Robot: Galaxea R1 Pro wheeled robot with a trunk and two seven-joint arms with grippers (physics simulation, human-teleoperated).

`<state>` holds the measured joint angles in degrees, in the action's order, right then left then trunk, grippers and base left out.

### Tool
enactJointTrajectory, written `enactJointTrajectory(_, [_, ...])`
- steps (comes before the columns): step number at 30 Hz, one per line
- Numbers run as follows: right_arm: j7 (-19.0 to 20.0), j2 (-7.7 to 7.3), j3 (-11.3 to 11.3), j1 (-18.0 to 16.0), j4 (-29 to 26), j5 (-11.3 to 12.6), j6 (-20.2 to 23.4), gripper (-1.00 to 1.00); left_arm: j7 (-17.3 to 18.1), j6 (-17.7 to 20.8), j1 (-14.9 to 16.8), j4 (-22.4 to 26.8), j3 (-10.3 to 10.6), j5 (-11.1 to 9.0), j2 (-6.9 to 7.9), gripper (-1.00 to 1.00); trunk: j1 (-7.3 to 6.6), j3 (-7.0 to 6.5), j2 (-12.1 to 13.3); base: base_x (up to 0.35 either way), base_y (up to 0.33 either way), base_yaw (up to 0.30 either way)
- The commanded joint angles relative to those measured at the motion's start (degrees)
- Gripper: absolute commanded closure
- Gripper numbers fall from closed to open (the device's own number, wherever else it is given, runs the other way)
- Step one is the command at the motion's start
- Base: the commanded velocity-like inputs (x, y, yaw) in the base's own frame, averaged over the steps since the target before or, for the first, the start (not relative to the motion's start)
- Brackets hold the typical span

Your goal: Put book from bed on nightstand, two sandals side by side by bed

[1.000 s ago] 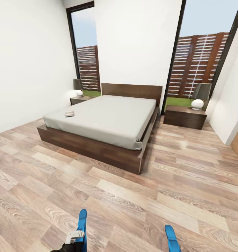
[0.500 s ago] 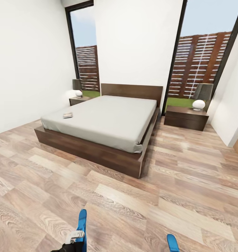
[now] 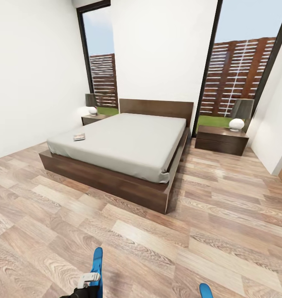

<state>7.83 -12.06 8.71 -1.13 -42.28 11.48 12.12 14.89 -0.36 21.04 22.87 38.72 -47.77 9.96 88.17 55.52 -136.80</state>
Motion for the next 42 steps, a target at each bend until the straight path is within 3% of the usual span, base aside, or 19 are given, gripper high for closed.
enactJointTrajectory(1, [0.3,0.03,0.2,0.0,-0.1,0.4,0.4,-1.0,0.1,-0.1,0.1,0.0,0.4,-0.4,0.05,1.0,-0.01,0.05,0.0,0.0,0.0,0.0])
enactJointTrajectory(30, [0.3,0.02,0.2,0.0,-0.2,0.5,0.3,-1.0,0.6,0.0,0.1,0.5,0.0,-0.5,0.12,1.0,-0.01,0.05,0.0,0.0,0.0,0.0])
enactJointTrajectory(34, [0.3,0.02,0.3,0.0,-0.1,0.5,0.3,-1.0,1.2,1.2,0.6,5.6,-0.1,-0.4,0.48,1.0,-0.01,0.05,0.0,0.0,0.0,0.0])
enactJointTrajectory(36, [0.3,0.02,0.3,0.0,-0.1,0.4,0.3,-1.0,1.3,3.9,0.9,10.0,-0.2,-0.3,0.98,1.0,-0.01,0.05,0.0,0.0,0.0,0.0])
enactJointTrajectory(38, [0.3,0.04,0.4,0.0,-0.1,0.5,0.3,-1.0,1.4,8.3,1.8,17.1,-0.2,-0.2,2.81,1.0,-0.01,0.05,0.0,0.0,0.0,0.0])
enactJointTrajectory(42, [0.3,0.02,0.5,0.0,-0.1,0.5,0.3,-1.0,1.5,11.3,2.3,23.7,-1.3,-0.4,5.83,1.0,-0.01,0.05,0.0,0.0,0.0,0.0])
